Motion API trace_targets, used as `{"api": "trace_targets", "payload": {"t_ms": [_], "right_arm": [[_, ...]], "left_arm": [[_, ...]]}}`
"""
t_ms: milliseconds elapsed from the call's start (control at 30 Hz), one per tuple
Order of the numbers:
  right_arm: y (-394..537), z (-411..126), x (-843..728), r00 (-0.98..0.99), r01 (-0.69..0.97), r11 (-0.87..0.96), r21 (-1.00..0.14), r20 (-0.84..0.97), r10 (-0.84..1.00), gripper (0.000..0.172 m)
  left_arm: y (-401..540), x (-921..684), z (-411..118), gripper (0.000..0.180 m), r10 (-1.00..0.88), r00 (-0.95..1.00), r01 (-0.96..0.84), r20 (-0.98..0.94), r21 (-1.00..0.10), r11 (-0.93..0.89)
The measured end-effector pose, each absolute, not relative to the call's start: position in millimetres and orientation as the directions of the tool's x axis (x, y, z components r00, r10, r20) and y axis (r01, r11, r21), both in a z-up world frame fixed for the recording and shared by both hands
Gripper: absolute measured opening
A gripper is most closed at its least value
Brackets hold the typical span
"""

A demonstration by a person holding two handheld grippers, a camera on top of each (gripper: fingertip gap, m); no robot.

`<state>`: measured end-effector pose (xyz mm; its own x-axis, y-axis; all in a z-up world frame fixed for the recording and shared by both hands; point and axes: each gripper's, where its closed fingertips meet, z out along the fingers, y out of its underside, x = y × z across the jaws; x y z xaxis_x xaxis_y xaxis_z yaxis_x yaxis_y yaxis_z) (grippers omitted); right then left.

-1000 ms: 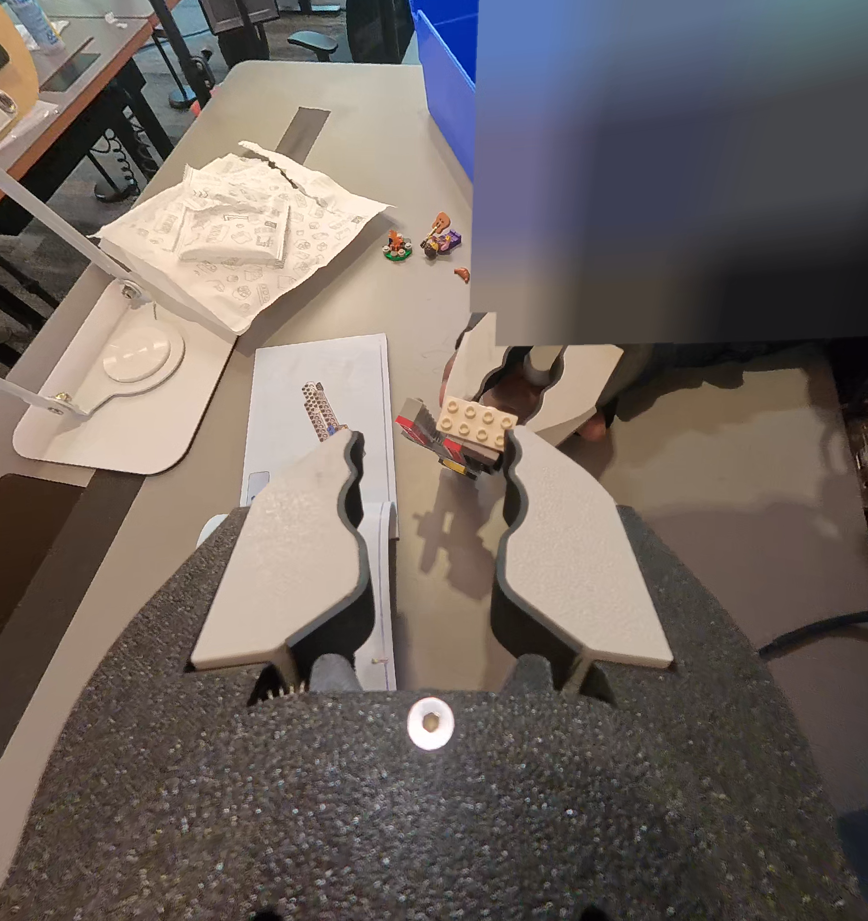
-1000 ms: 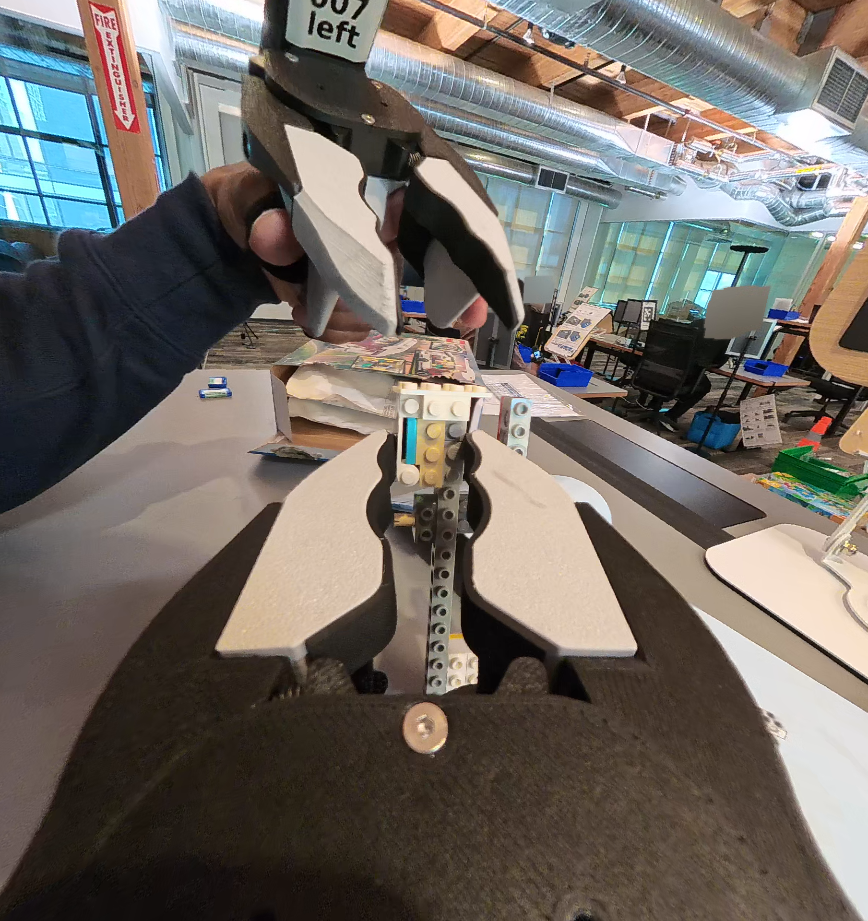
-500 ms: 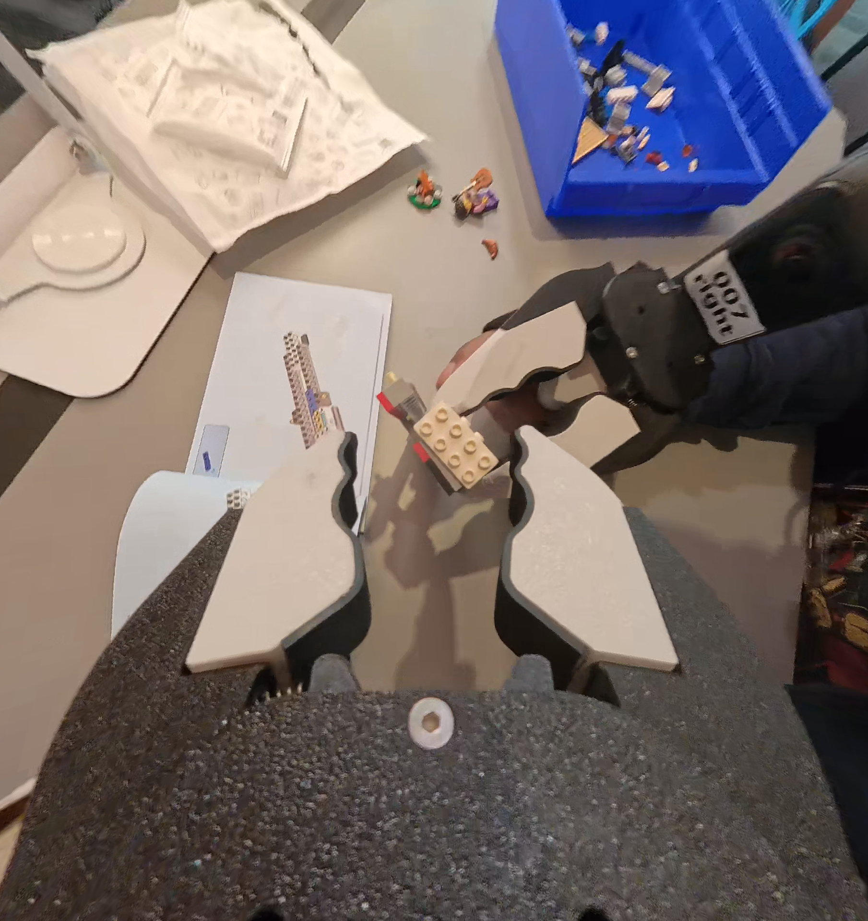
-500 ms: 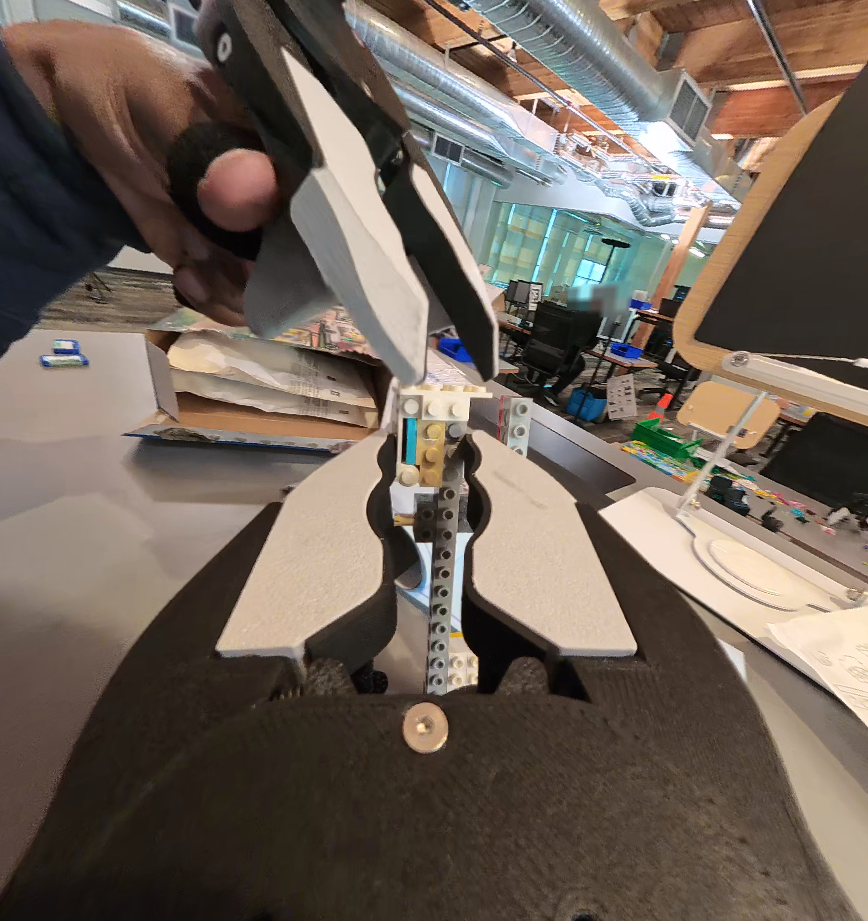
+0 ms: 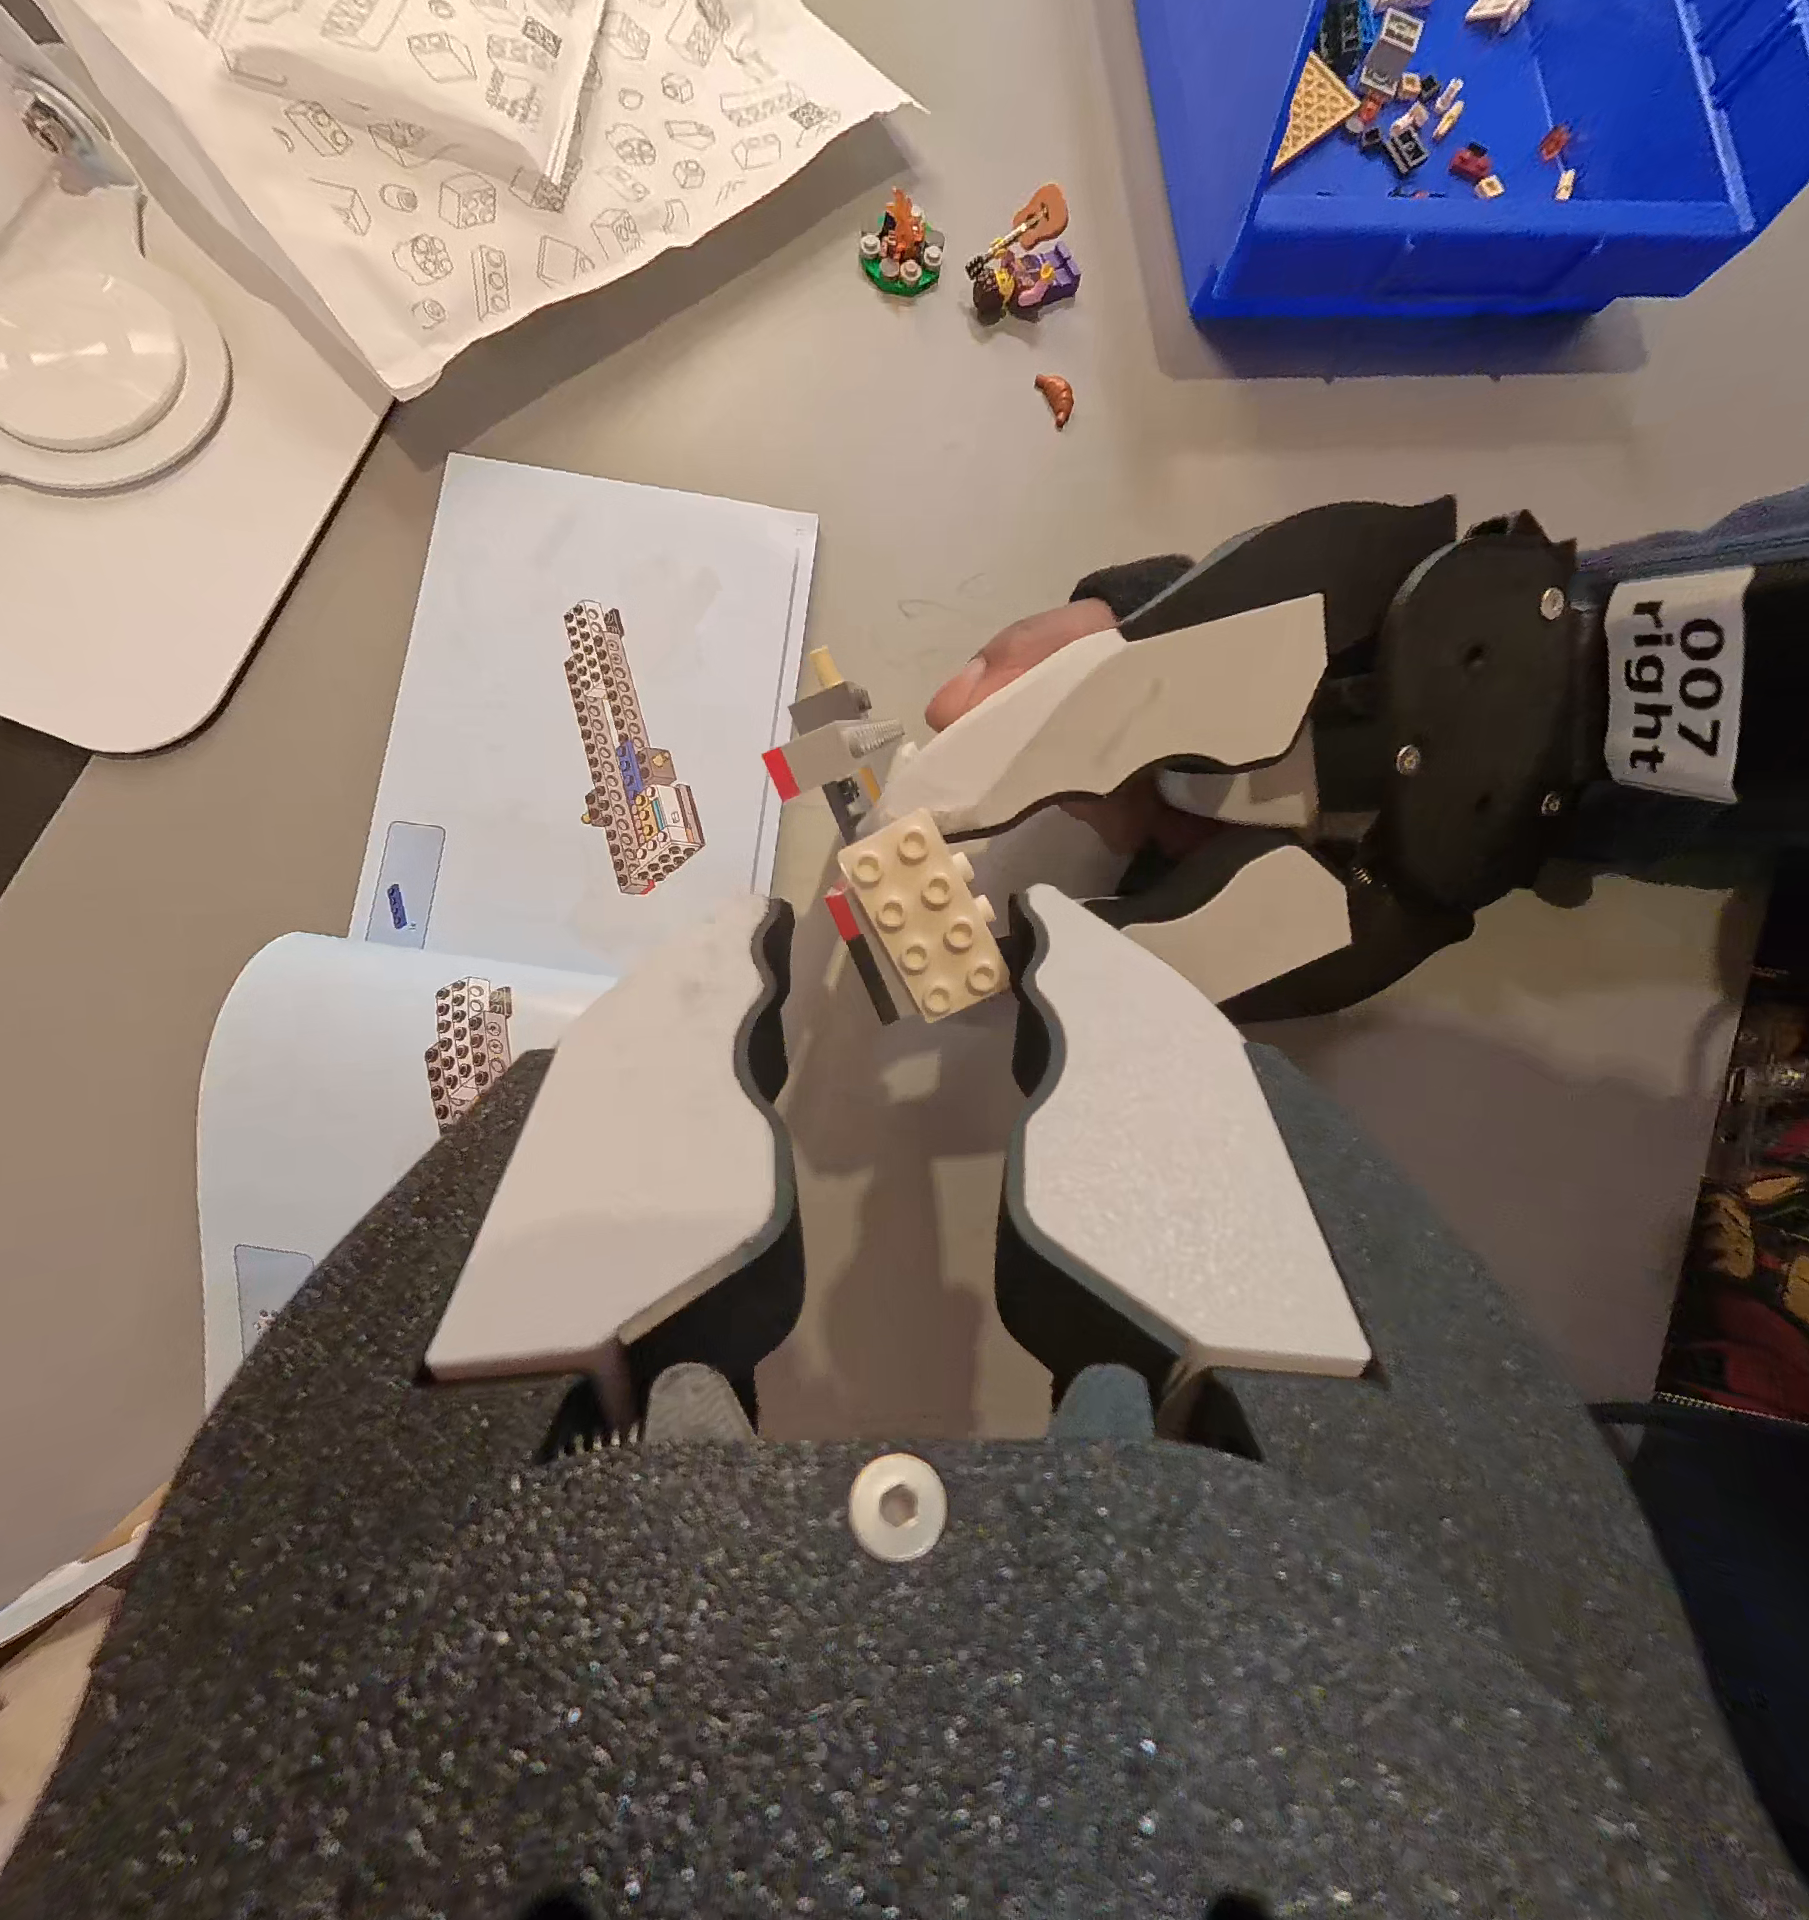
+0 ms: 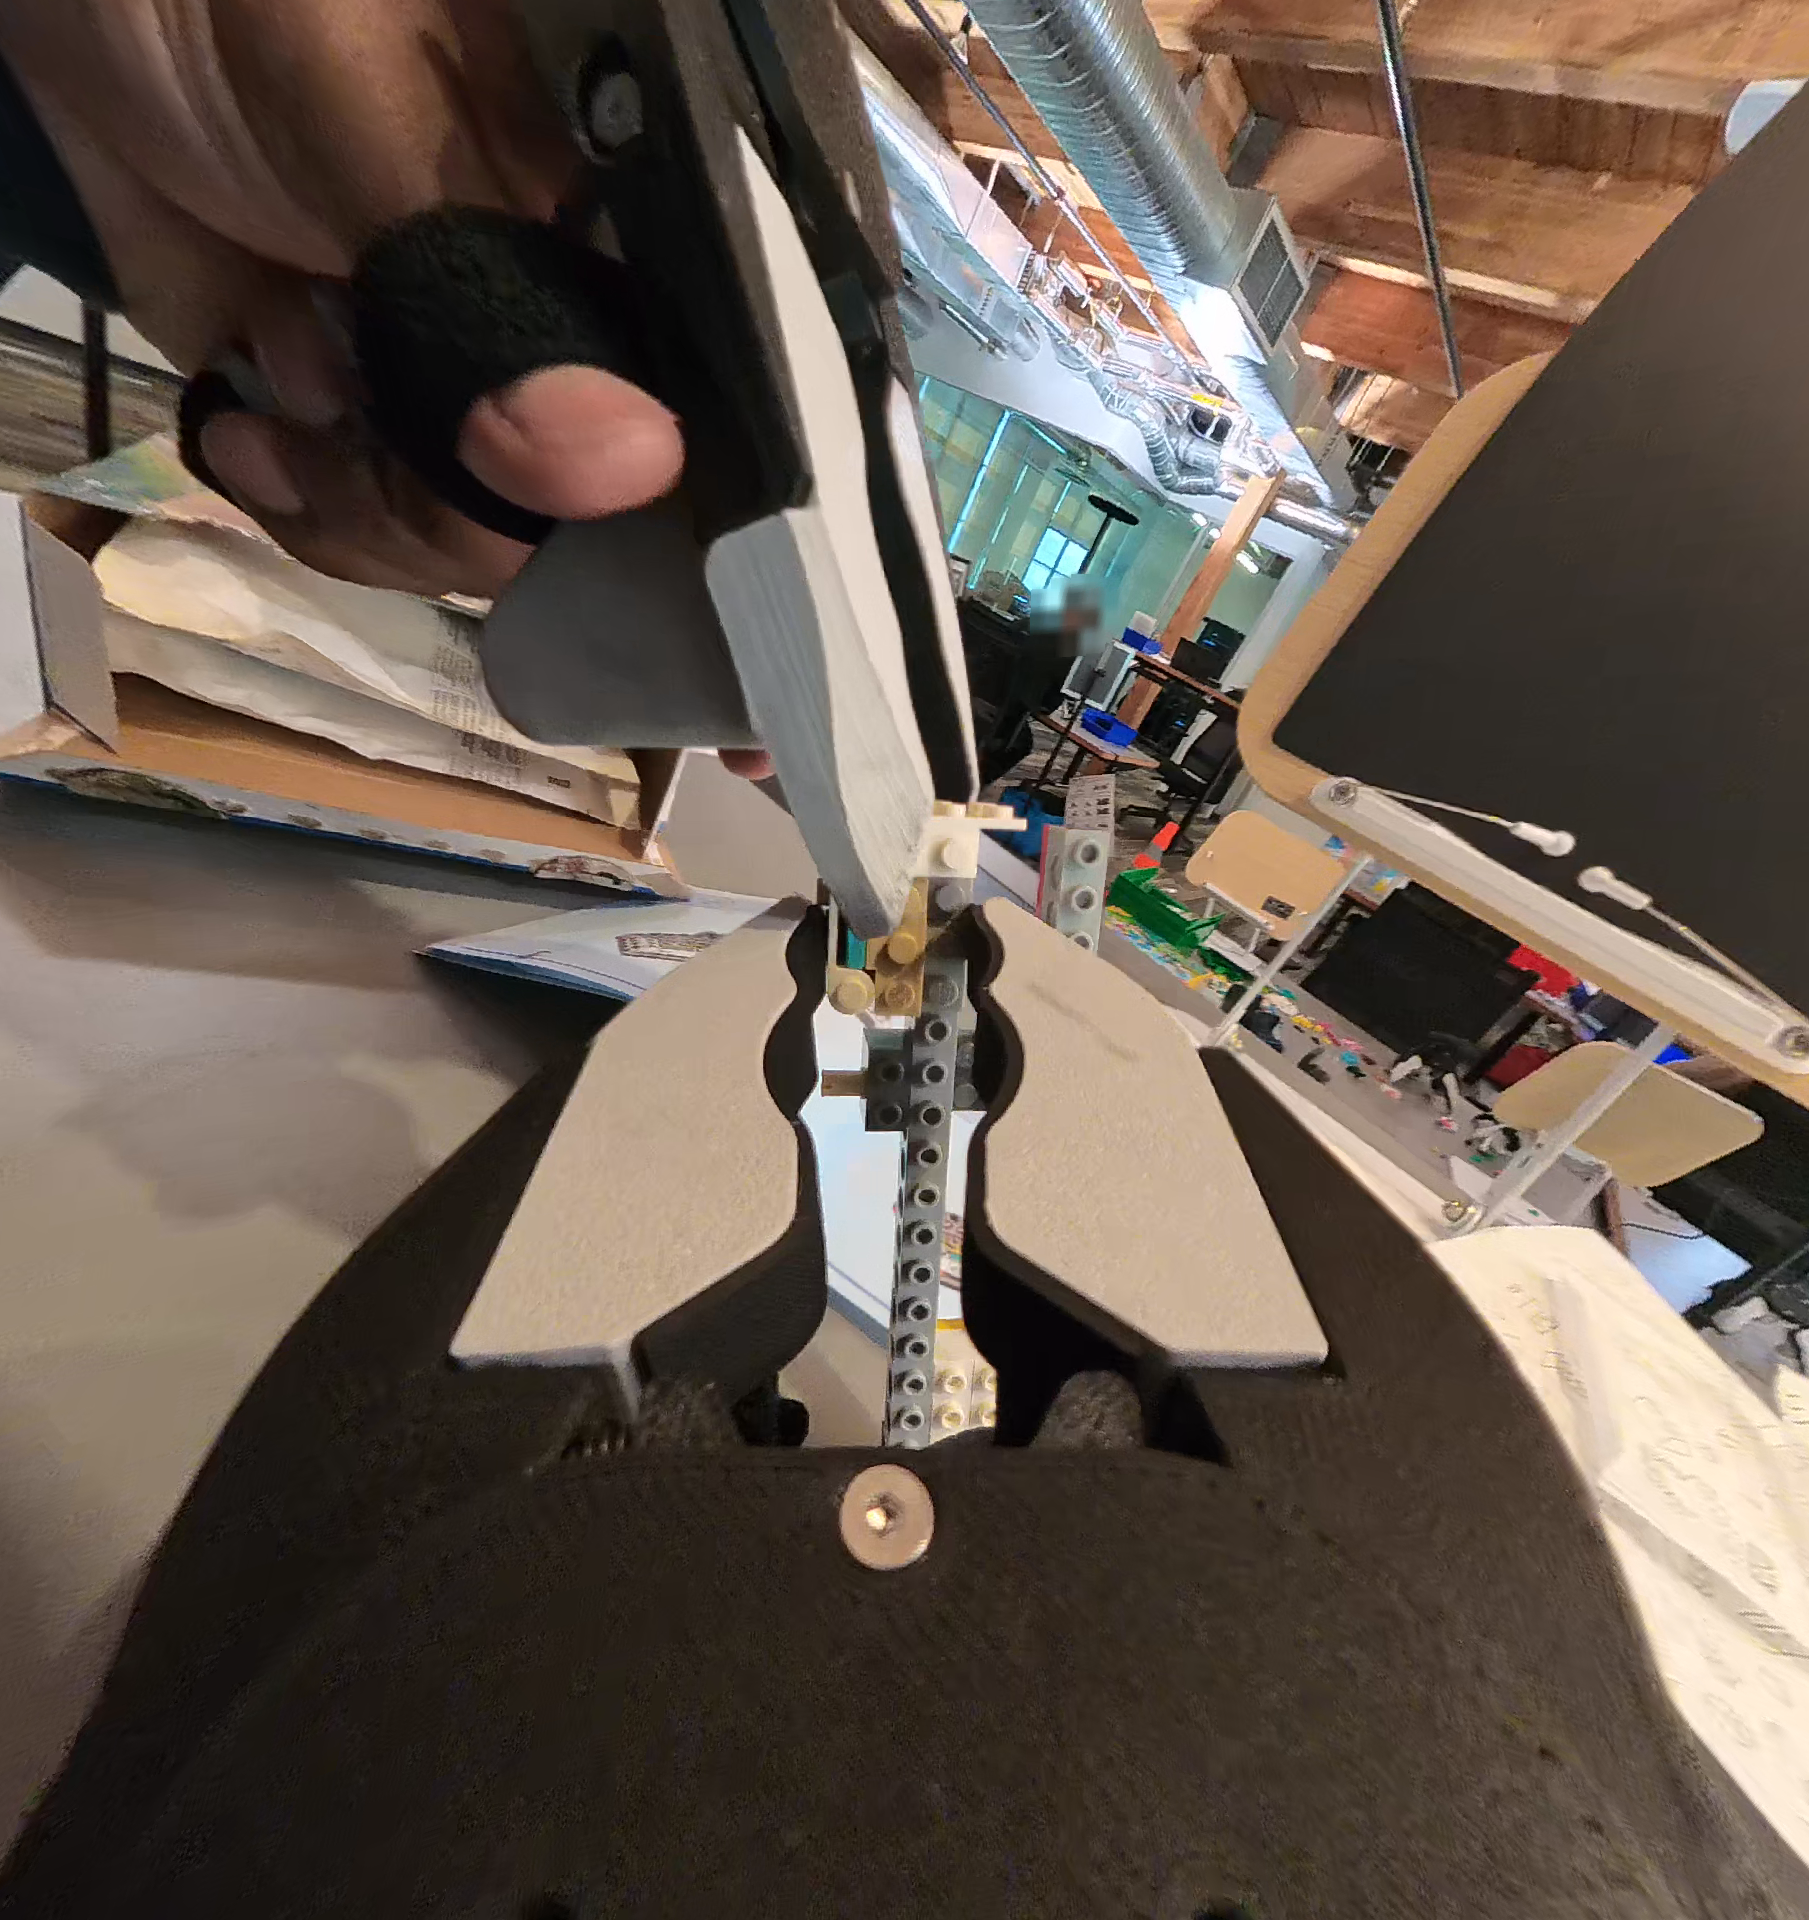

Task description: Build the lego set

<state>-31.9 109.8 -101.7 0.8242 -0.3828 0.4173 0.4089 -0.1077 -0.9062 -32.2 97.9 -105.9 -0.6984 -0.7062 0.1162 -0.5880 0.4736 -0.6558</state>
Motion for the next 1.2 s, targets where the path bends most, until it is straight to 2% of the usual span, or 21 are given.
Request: {"api": "trace_targets", "payload": {"t_ms": [233, 733, 1033, 1200], "right_arm": [[107.4, -98.4, -29.7, 0.744, 0.49, -0.161, -0.857, 0.507, -0.435, 0.026], [101.8, -92.9, -21.4, 0.691, 0.509, -0.18, -0.841, 0.525, -0.497, 0.026], [100.1, -86.8, -30.2, 0.726, 0.541, -0.107, -0.834, 0.528, -0.441, 0.027], [90.4, -72.3, -34.5, 0.834, 0.476, 0.042, -0.879, 0.435, -0.341, 0.03]], "left_arm": [[95.2, -33.9, -106.3, 0.028, -0.687, -0.714, -0.582, 0.136, -0.661, 0.474], [87.8, -24.8, -100.2, 0.024, -0.63, -0.746, -0.548, 0.217, -0.738, 0.395], [96.9, -22.7, -100.2, 0.024, -0.63, -0.751, -0.529, 0.198, -0.751, 0.395], [102.5, -24.1, -98.1, 0.024, -0.629, -0.758, -0.51, 0.172, -0.758, 0.406]]}}
